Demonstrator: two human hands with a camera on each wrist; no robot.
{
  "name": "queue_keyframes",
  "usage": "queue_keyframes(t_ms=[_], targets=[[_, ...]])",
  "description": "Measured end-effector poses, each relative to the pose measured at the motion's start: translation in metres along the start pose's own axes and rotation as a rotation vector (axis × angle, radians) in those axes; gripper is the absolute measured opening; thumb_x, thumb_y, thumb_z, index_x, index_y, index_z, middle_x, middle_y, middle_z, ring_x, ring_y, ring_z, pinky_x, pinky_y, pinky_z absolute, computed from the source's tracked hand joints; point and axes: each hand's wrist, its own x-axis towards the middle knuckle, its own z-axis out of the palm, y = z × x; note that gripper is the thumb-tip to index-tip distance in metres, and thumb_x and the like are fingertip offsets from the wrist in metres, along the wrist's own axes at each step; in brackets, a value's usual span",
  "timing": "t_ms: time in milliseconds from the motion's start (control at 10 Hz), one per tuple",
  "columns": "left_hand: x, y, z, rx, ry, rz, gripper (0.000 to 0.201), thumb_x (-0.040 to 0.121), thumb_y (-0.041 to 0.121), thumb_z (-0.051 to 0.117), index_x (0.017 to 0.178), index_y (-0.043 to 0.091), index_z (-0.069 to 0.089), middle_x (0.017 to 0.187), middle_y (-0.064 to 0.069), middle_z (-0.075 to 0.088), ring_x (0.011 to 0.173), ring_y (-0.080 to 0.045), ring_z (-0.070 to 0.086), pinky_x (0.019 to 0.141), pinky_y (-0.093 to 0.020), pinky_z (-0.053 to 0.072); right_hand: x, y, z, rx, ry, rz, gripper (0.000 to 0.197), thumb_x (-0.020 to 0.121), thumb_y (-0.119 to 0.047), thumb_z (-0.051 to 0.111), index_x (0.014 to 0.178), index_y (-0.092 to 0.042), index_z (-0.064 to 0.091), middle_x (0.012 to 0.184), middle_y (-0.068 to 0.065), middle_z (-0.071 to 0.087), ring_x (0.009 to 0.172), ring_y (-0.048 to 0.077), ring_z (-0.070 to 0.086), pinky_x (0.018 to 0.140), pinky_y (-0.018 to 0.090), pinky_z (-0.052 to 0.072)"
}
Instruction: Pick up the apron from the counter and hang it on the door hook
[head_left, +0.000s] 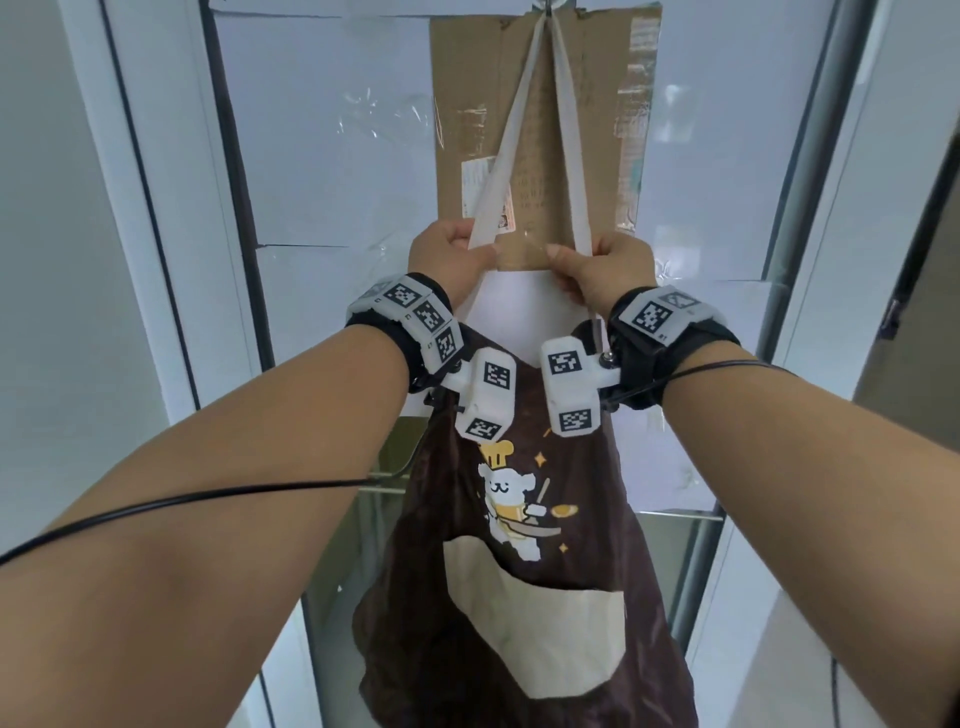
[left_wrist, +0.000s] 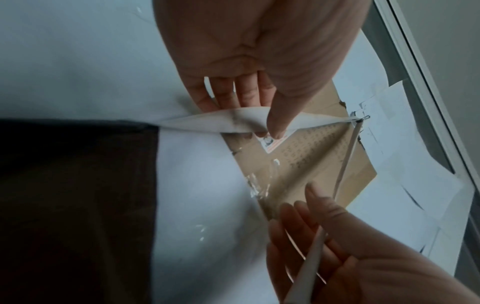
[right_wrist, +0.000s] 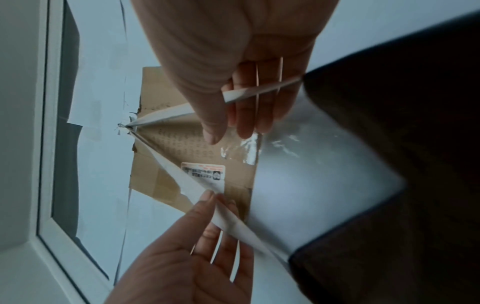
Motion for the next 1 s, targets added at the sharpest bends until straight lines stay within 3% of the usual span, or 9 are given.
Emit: queue_keyframes(t_ms=[100, 200, 300, 400, 500, 700, 800, 1000], targets=[[-0.015, -0.010, 0.000, 0.058, 0.004, -0.020, 0.041, 0.079, 0.017, 0.068, 0.119, 0.010, 0.060, 0.116, -0.008, 0.067, 0.104, -0.022, 0.065, 0.097, -0.035, 0.051, -0.012, 0.016, -0.006, -0.050, -0.022, 0.024, 0.021, 0.077, -0.033, 0.072, 0.077, -0.014, 0.065, 0.086, 0.010, 0.072, 0.077, 0.020, 0.064, 0.085, 0.037, 0.056], [-0.028, -0.017, 0.001, 0.103, 0.021, -0.035, 0.042, 0.082, 0.017, 0.066, 0.122, 0.009, 0.057, 0.117, -0.009, 0.065, 0.108, -0.022, 0.061, 0.094, -0.028, 0.047, -0.024, 0.027, -0.014, -0.086, -0.041, 0.038, 0.032, 0.079, -0.034, 0.070, 0.098, -0.008, 0.068, 0.094, 0.006, 0.068, 0.086, 0.019, 0.062, 0.084, 0.029, 0.050], [-0.041, -0.018, 0.003, 0.111, 0.019, -0.060, 0.050, 0.082, 0.017, 0.064, 0.130, 0.009, 0.051, 0.126, -0.010, 0.062, 0.115, -0.023, 0.059, 0.096, -0.028, 0.045, -0.036, 0.032, -0.021, -0.081, -0.049, 0.043, 0.041, 0.080, -0.028, 0.070, 0.114, -0.006, 0.061, 0.103, 0.006, 0.065, 0.099, 0.022, 0.062, 0.087, 0.026, 0.045], [-0.055, -0.016, 0.006, 0.105, 0.011, -0.089, 0.054, 0.083, 0.013, 0.062, 0.134, 0.009, 0.045, 0.131, -0.010, 0.059, 0.119, -0.024, 0.057, 0.101, -0.032, 0.044, -0.047, 0.033, -0.026, -0.086, -0.097, 0.025, 0.056, 0.081, -0.023, 0.069, 0.132, -0.011, 0.048, 0.134, 0.008, 0.057, 0.122, 0.023, 0.054, 0.098, 0.026, 0.040], [-0.066, -0.016, 0.008, 0.088, 0.013, -0.134, 0.063, 0.083, 0.011, 0.060, 0.141, 0.009, 0.035, 0.139, -0.012, 0.052, 0.124, -0.025, 0.053, 0.107, -0.034, 0.041, -0.056, 0.036, -0.031, -0.087, -0.143, 0.043, 0.072, 0.083, -0.021, 0.067, 0.145, -0.016, 0.032, 0.151, 0.006, 0.039, 0.137, 0.022, 0.040, 0.111, 0.030, 0.032], [-0.077, -0.020, 0.009, 0.096, -0.009, -0.147, 0.068, 0.084, 0.009, 0.057, 0.145, 0.009, 0.028, 0.149, -0.011, 0.041, 0.134, -0.025, 0.043, 0.113, -0.036, 0.035, -0.071, 0.051, -0.035, -0.038, -0.196, 0.069, 0.077, 0.084, -0.017, 0.065, 0.149, -0.021, 0.024, 0.154, 0.008, 0.035, 0.140, 0.024, 0.037, 0.112, 0.034, 0.035], [-0.078, -0.019, 0.004, 0.133, -0.025, -0.117, 0.069, 0.085, 0.010, 0.057, 0.147, 0.012, 0.025, 0.154, -0.007, 0.033, 0.141, -0.023, 0.034, 0.115, -0.034, 0.030, -0.074, 0.055, -0.036, -0.029, -0.158, 0.080, 0.081, 0.082, -0.022, 0.067, 0.150, -0.021, 0.022, 0.156, 0.008, 0.031, 0.141, 0.026, 0.034, 0.115, 0.041, 0.032], [-0.065, -0.013, -0.012, 0.013, 0.000, -0.011, 0.064, 0.085, 0.013, 0.060, 0.143, 0.017, 0.034, 0.151, 0.000, 0.038, 0.137, -0.017, 0.037, 0.114, -0.040, 0.034, -0.071, 0.049, -0.033, 0.078, -0.036, 0.076, 0.077, 0.081, -0.026, 0.068, 0.147, -0.020, 0.027, 0.152, 0.008, 0.034, 0.139, 0.025, 0.036, 0.114, 0.040, 0.032]])
